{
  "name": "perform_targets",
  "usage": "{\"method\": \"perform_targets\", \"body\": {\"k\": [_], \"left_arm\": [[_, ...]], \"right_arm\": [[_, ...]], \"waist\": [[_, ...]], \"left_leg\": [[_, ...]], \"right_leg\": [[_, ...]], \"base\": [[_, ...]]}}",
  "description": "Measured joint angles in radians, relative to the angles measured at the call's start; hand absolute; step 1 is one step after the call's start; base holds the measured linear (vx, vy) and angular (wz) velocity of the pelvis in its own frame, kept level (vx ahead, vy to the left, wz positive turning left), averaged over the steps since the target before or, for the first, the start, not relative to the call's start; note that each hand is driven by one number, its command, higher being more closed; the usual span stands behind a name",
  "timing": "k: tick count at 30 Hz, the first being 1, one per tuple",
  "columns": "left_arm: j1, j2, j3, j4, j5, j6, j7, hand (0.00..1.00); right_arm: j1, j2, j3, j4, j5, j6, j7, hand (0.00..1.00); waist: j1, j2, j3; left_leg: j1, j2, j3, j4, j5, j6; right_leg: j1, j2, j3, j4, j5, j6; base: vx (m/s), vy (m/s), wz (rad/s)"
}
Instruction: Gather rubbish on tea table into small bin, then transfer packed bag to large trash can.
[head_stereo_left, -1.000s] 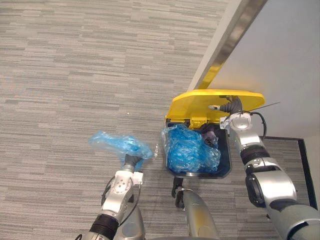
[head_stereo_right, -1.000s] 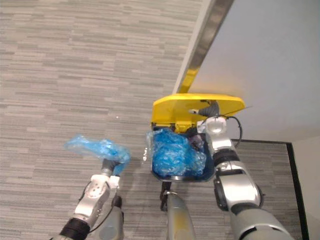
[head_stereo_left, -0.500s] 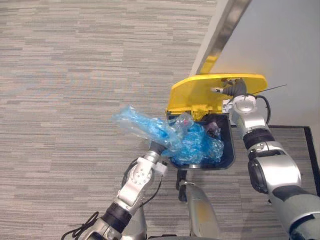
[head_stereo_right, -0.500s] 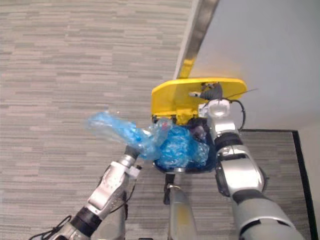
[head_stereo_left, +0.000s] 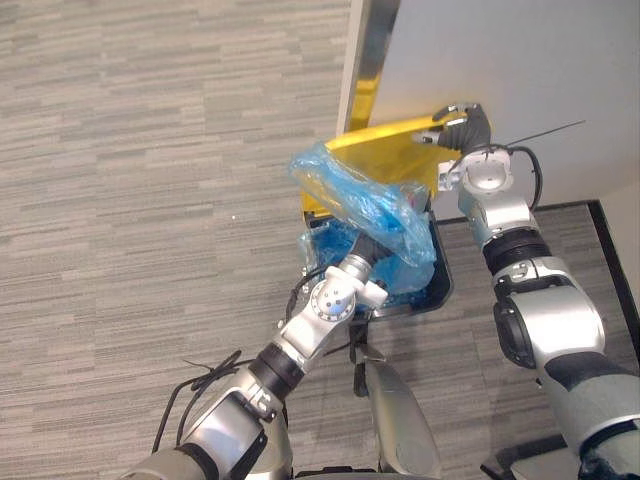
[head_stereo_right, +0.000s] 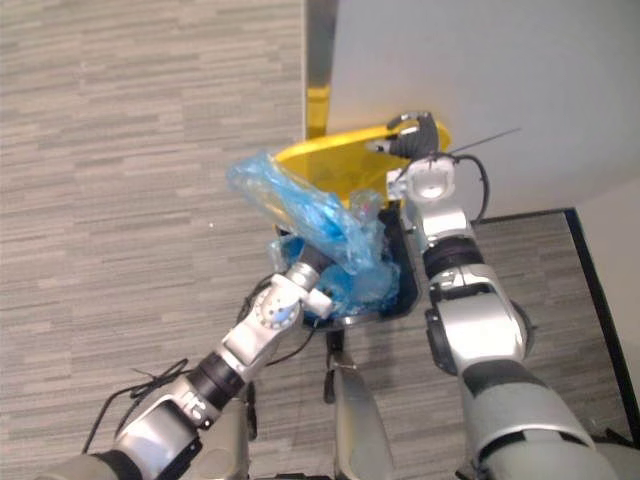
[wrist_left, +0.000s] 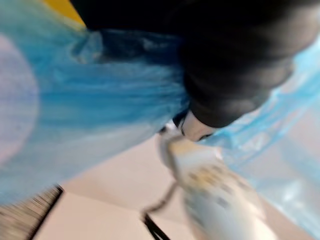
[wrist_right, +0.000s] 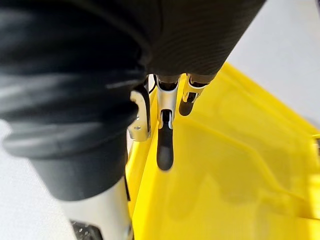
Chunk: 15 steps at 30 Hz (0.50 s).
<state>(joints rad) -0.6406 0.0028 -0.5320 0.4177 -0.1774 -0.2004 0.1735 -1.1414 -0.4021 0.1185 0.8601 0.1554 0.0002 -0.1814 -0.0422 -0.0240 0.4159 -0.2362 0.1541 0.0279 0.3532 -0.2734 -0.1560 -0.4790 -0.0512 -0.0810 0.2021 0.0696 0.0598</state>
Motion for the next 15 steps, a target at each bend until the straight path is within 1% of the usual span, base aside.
{"method": "perform_targets", "body": {"k": [2, 3, 5, 8, 9, 11, 13, 15], "left_arm": [[-0.036, 0.001, 0.021, 0.06, 0.008, 0.013, 0.002, 1.0], [-0.065, 0.001, 0.033, 0.101, 0.019, 0.019, 0.003, 1.0], [-0.109, 0.0, 0.04, 0.162, 0.029, 0.035, 0.003, 1.0], [-0.154, 0.0, 0.045, 0.24, 0.063, 0.051, 0.003, 1.0], [-0.177, 0.001, 0.053, 0.285, 0.08, 0.062, 0.002, 1.0], [-0.207, 0.001, 0.064, 0.352, 0.11, 0.083, 0.001, 1.0], [-0.236, 0.001, 0.065, 0.407, 0.142, 0.099, -0.001, 1.0], [-0.264, -0.004, 0.064, 0.442, 0.179, 0.105, -0.003, 1.0]], "right_arm": [[0.001, 0.002, 0.014, -0.044, 0.0, -0.002, 0.0, 0.0], [0.001, 0.004, 0.023, -0.071, 0.0, -0.005, 0.0, 0.0], [0.004, 0.006, 0.036, -0.109, 0.0, -0.025, -0.004, 0.0], [0.01, 0.007, 0.043, -0.179, -0.001, -0.042, -0.02, 0.0], [0.018, 0.009, 0.045, -0.209, -0.001, -0.053, -0.022, 0.0], [0.027, 0.009, 0.05, -0.255, -0.001, -0.069, -0.024, 0.0], [0.037, 0.009, 0.051, -0.295, 0.0, -0.075, -0.029, 0.0], [0.066, 0.009, 0.05, -0.348, 0.0, -0.089, -0.036, 0.0]], "waist": [[-0.015, -0.002, 0.013], [-0.022, -0.008, 0.023], [-0.037, -0.013, 0.046], [-0.052, -0.017, 0.048], [-0.058, -0.025, 0.053], [-0.068, -0.033, 0.058], [-0.069, -0.043, 0.064], [-0.071, -0.045, 0.065]], "left_leg": [[-0.007, 0.002, 0.002, -0.001, 0.003, -0.004], [-0.009, 0.002, 0.008, -0.001, 0.003, -0.004], [-0.01, 0.003, 0.01, -0.002, 0.004, -0.004], [-0.044, 0.002, 0.015, -0.004, 0.004, -0.004], [-0.052, 0.001, 0.018, -0.005, 0.005, -0.003], [-0.075, 0.006, 0.017, -0.005, 0.009, -0.009], [-0.09, 0.013, 0.016, -0.003, 0.009, -0.01], [-0.114, 0.02, 0.015, 0.0, 0.01, -0.013]], "right_leg": [[-0.009, 0.001, 0.0, 0.001, 0.007, 0.002], [-0.013, 0.0, 0.001, 0.001, 0.008, 0.002], [-0.015, 0.001, 0.003, 0.0, 0.008, 0.001], [-0.052, 0.001, 0.008, 0.0, 0.008, 0.001], [-0.066, 0.001, 0.012, 0.001, 0.011, -0.001], [-0.087, 0.003, 0.009, 0.002, 0.017, -0.003], [-0.102, 0.008, 0.008, 0.002, 0.018, -0.005], [-0.12, 0.011, 0.002, 0.002, 0.017, -0.004]], "base": [[0.05, -0.012, -0.04], [0.05, -0.002, -0.09], [0.04, -0.003, -0.05], [0.02, -0.016, -0.02], [0.02, -0.023, -0.05], [0.03, -0.036, -0.02], [0.03, -0.059, 0.02], [0.02, -0.051, 0.07]]}}
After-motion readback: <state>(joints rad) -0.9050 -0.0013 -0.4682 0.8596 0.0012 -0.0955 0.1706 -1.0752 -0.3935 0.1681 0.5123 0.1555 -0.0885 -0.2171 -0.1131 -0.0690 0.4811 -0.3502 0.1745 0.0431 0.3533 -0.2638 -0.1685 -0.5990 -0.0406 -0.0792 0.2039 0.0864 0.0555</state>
